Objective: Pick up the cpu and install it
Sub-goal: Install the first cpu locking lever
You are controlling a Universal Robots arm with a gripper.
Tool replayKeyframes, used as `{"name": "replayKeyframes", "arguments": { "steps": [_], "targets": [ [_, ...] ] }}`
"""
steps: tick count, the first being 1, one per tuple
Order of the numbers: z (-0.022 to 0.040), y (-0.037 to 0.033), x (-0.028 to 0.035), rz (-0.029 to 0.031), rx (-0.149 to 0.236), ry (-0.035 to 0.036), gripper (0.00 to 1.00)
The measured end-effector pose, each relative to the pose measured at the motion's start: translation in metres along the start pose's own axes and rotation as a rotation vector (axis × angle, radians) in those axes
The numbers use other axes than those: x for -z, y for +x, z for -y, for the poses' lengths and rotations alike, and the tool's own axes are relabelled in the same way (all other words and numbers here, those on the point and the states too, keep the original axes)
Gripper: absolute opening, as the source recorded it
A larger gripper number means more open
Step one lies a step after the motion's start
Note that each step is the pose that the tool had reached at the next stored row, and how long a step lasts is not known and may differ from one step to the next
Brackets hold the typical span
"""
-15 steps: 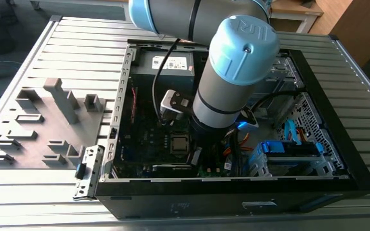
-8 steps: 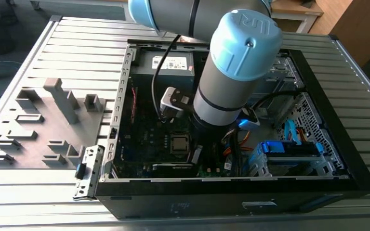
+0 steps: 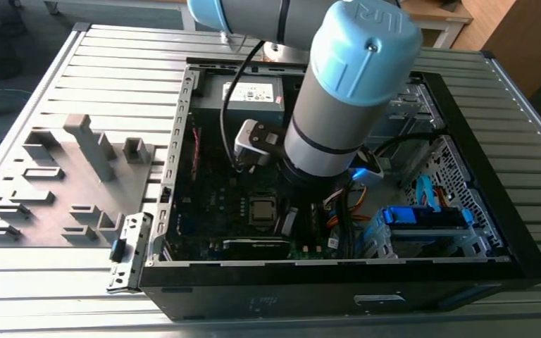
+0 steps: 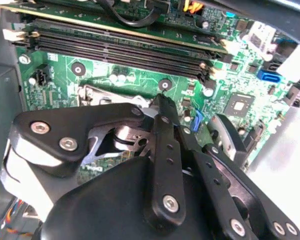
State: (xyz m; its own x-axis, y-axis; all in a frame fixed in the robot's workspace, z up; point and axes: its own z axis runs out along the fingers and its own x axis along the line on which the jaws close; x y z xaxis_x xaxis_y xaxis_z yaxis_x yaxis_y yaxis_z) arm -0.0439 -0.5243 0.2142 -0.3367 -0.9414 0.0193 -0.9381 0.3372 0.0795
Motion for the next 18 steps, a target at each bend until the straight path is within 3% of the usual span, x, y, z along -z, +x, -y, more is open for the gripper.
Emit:
{"name": "replayKeyframes", "arguments": {
  "steps": [11, 18],
  "targets": [
    [0.0000, -0.0003, 0.0014, -0.0016, 0.019, 0.0004, 0.11],
    [-0.0001, -0.0004, 0.0031, 0.0012, 0.019, -0.0029, 0.11]
  ]
}}
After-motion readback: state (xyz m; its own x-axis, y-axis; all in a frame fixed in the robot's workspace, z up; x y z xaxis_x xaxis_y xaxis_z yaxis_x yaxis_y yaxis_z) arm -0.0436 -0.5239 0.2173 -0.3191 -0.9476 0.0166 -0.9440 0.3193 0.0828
